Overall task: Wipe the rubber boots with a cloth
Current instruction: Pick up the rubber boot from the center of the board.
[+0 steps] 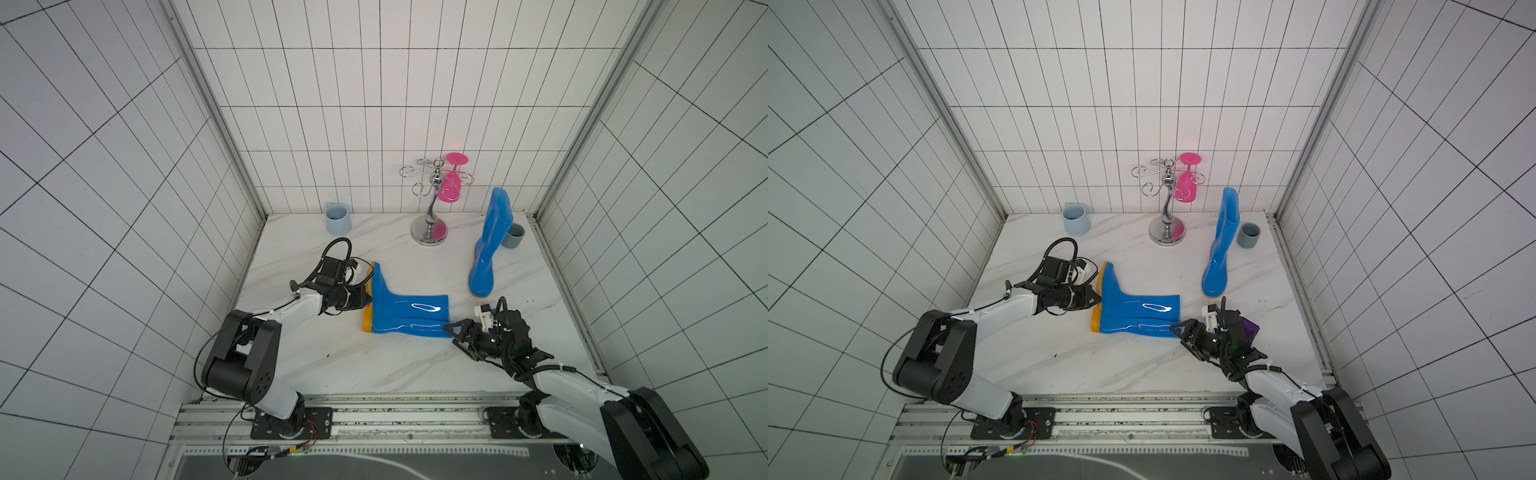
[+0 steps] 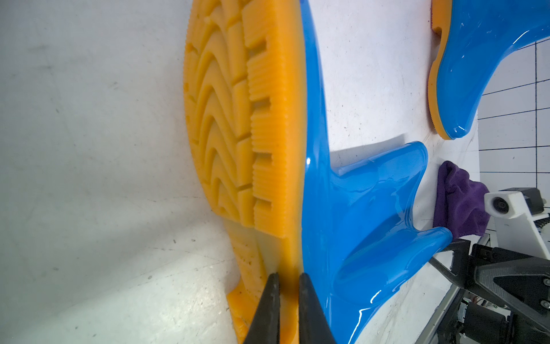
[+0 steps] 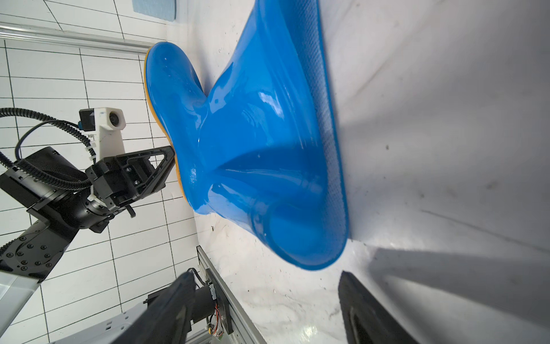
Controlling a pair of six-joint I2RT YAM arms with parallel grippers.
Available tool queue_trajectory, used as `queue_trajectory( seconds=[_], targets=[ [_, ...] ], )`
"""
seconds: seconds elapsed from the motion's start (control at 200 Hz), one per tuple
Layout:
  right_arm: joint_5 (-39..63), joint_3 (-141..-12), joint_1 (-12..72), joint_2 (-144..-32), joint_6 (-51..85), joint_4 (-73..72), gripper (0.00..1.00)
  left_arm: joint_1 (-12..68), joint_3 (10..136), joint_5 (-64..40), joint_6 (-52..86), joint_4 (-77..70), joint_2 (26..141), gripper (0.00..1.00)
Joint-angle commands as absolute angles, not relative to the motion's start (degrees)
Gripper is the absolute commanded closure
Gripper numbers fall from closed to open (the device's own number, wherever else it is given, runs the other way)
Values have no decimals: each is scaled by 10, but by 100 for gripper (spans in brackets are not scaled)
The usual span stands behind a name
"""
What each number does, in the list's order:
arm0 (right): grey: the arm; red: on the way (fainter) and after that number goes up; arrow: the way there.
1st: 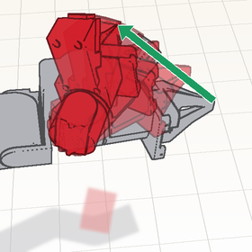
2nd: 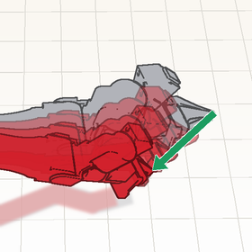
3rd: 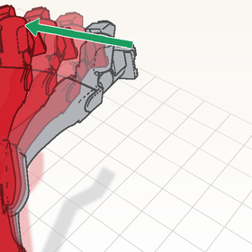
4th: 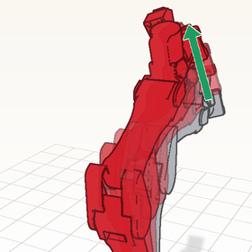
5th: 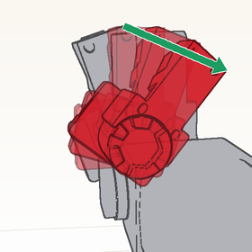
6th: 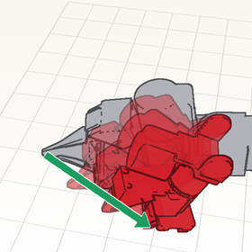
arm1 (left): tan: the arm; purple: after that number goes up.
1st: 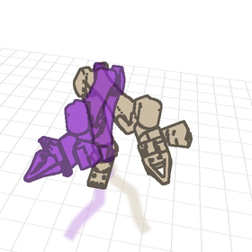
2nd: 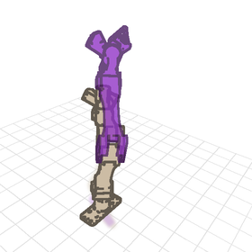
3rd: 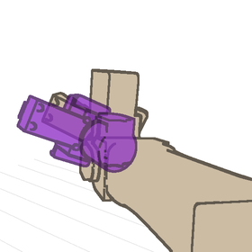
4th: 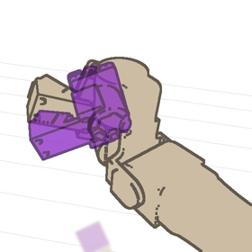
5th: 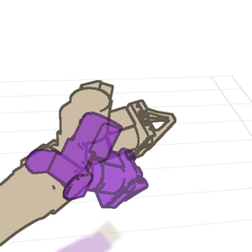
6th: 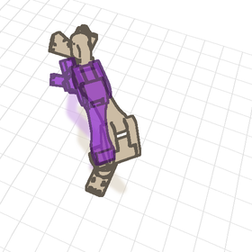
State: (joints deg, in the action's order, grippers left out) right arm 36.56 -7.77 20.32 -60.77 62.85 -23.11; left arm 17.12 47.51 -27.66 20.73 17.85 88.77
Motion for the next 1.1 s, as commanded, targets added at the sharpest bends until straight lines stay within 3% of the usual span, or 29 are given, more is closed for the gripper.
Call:
queue_trajectory(
  seconds=[0.0,0.605,1.094],
  targets=[
    [363,-54,208,-634,643,-267,23,153,442,-135,199,242,919,88],
    [370,-98,208,-807,640,-412,23,145,454,-138,194,245,940,88],
    [417,-185,141,-898,541,-376,25,142,460,-134,192,251,945,88]
  ],
)
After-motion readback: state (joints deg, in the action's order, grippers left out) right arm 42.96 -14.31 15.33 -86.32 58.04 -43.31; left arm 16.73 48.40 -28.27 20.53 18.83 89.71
